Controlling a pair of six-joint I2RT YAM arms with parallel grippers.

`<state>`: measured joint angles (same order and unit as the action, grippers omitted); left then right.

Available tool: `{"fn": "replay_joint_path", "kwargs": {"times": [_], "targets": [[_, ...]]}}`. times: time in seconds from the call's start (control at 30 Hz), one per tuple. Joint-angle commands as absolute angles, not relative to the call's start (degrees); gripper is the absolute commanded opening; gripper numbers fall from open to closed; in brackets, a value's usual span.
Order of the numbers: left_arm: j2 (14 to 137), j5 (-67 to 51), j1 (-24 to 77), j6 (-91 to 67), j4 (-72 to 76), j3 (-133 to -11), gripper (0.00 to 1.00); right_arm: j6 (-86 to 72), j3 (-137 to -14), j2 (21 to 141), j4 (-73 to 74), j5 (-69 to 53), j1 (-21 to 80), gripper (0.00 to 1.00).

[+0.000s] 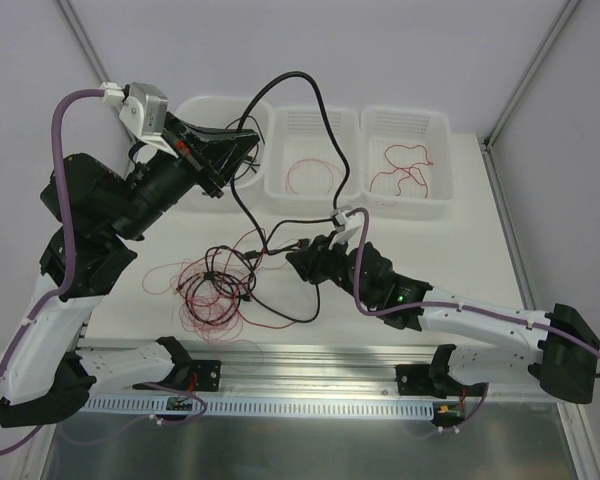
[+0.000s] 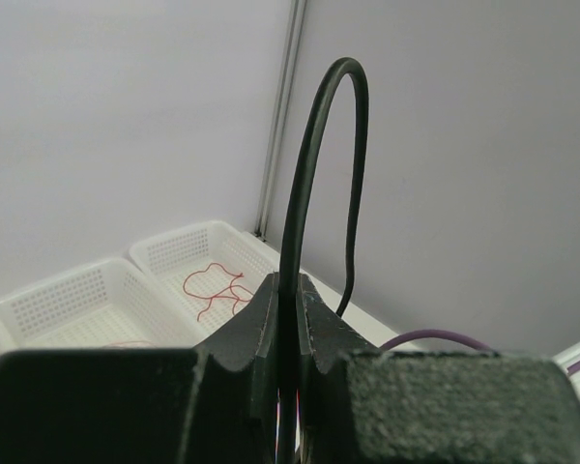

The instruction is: Untangle the cables

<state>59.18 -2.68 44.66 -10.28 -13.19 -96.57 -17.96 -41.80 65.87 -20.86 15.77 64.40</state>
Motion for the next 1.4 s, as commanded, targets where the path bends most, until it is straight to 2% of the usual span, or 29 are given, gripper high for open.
{"fn": "replay_joint_path", "kwargs": {"times": [0.0, 0.1, 0.13, 0.27, 0.4, 0.57, 0.73, 0.9, 0.97, 1.07, 1.1, 1.17, 1.2, 1.3, 1.37], "targets": [[58.36, -2.02, 45.00, -11.16, -9.23, -96.33, 0.00, -18.72, -43.07, 65.83, -25.32, 17.31, 64.95, 0.26], [57.83, -0.97, 45.00, -10.20, -9.23, -95.63, 0.00, -18.55, -42.63, 65.13, -24.27, 17.49, 64.86, 0.05], [57.48, -0.53, 45.00, -10.02, -9.40, -95.36, 0.00, -18.46, -42.37, 64.69, -23.74, 17.58, 64.95, 0.01], [54.77, 2.89, 45.00, -7.48, -10.54, -92.64, 0.00, -17.85, -40.43, 59.34, -16.38, 19.50, 64.95, 0.01], [51.07, 5.45, 45.00, -6.07, -12.65, -87.29, 0.00, -15.12, -40.78, 50.21, -4.79, 27.13, 64.86, 0.01], [47.64, 2.48, 45.00, -8.16, -17.13, -85.25, 0.00, -11.95, -42.63, 46.32, 7.37, 30.06, 60.74, 0.01], [46.93, -6.92, 45.00, -13.96, -19.25, -89.29, 0.00, -13.36, -39.74, 49.47, 9.32, 20.40, 51.70, 0.01], [49.39, -8.36, 45.00, -17.32, -19.16, -96.58, 0.00, -13.71, -37.89, 55.98, 4.67, 10.31, 52.11, 0.01], [51.93, -7.56, 45.00, -16.00, -18.99, -101.74, 0.00, -13.97, -36.14, 55.90, 3.96, 8.80, 52.47, 0.04], [57.38, -7.38, 45.00, -13.80, -18.90, -111.66, 0.00, -14.24, -34.28, 54.32, 5.26, 7.91, 52.73, 0.16], [58.96, -7.47, 45.00, -13.28, -18.90, -114.41, 0.00, -13.98, -33.23, 52.40, 5.71, 7.56, 52.82, 0.32], [63.62, -8.70, 45.00, -13.01, -18.90, -122.29, 0.00, -13.36, -32.43, 49.93, 5.89, 6.60, 52.73, 0.43], [65.11, -9.75, 45.00, -13.18, -18.90, -124.78, 0.00, -12.92, -32.43, 48.62, 5.80, 6.07, 52.73, 0.55], [69.60, -12.83, 45.00, -15.20, -18.90, -132.17, 0.00, -10.11, -34.53, 44.74, 3.26, 3.27, 52.65, 0.65], [70.40, -13.01, 45.00, -16.17, -18.90, -133.24, 0.00, -8.09, -36.03, 44.21, 0.28, 0.90, 52.65, 0.67]]}}
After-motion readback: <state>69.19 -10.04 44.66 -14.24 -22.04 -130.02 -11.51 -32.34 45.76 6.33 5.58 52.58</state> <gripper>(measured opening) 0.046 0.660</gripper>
